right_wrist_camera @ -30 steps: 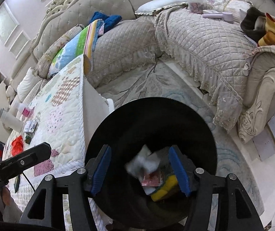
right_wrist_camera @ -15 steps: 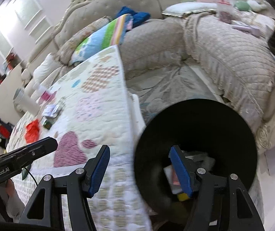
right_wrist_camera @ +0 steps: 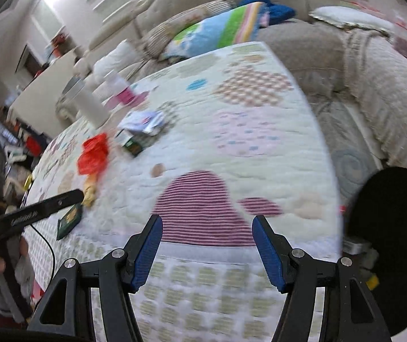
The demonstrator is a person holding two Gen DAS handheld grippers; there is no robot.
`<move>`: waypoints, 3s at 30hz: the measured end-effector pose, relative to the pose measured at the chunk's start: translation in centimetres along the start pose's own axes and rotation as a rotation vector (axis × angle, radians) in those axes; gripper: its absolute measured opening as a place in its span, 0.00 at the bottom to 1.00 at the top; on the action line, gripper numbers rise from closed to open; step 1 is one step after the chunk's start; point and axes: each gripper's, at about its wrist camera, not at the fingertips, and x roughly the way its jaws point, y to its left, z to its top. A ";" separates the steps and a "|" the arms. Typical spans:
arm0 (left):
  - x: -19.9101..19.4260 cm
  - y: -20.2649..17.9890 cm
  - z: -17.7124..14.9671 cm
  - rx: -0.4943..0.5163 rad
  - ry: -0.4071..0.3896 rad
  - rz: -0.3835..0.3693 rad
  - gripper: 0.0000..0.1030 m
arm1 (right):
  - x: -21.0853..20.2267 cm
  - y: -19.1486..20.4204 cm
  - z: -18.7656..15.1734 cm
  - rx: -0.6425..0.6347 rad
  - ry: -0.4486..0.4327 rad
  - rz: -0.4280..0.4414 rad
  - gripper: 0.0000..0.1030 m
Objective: Collect trash
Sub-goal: 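Grasp the yellow cloth with the left tool while the right tool grasps the green box, then carry cloth and green box over the black bin and open both tools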
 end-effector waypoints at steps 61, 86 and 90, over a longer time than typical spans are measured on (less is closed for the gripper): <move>-3.1 -3.1 -0.1 0.060 -0.022 -0.204 0.17 | 4.0 7.1 3.3 -0.230 -0.021 0.032 0.24; -2.0 -18.3 -1.6 0.291 -0.002 -0.276 0.17 | -5.4 -4.2 0.1 -0.049 -0.123 -0.098 0.24; -1.6 -20.6 -1.8 0.323 0.006 -0.290 0.17 | -6.6 -6.2 -0.4 -0.016 -0.134 -0.124 0.24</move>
